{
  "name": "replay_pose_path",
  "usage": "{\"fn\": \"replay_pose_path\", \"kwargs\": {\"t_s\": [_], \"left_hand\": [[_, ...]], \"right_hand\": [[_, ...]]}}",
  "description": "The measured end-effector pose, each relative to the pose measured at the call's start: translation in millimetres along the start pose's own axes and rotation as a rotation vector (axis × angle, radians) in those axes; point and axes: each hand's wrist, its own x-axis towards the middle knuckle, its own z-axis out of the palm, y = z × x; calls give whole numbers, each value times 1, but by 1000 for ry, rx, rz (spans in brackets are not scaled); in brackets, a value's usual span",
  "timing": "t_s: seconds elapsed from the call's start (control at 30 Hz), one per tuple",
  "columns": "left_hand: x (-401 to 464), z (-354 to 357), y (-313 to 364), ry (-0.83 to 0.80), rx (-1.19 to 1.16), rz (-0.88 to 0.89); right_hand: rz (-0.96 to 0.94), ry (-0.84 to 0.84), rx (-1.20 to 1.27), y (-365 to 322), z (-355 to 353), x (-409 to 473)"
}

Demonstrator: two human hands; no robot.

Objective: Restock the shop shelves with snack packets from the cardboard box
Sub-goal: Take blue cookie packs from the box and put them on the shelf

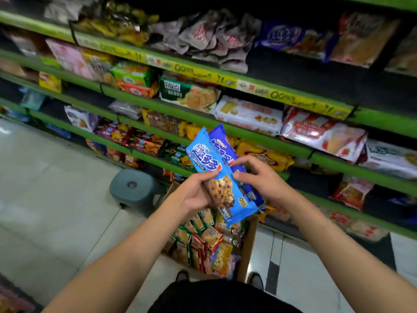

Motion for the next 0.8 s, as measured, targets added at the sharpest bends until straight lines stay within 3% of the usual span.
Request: {"fn": "replay_pose_path", "kwargs": {"t_s": [0.13, 0.27, 0.6, 0.8], "left_hand": [[-4, 27, 26, -70, -55, 105], [-5, 53, 48, -152, -16, 179], [8, 121, 82, -251, -55, 285], [14, 135, 79, -263, -91, 312]], "right_hand": [[-43, 86, 34, -33, -21, -1], [44, 74, 33, -53, -40, -4], [-31, 284, 344, -94, -79, -4], [-18, 293, 432, -96, -88, -1]]}}
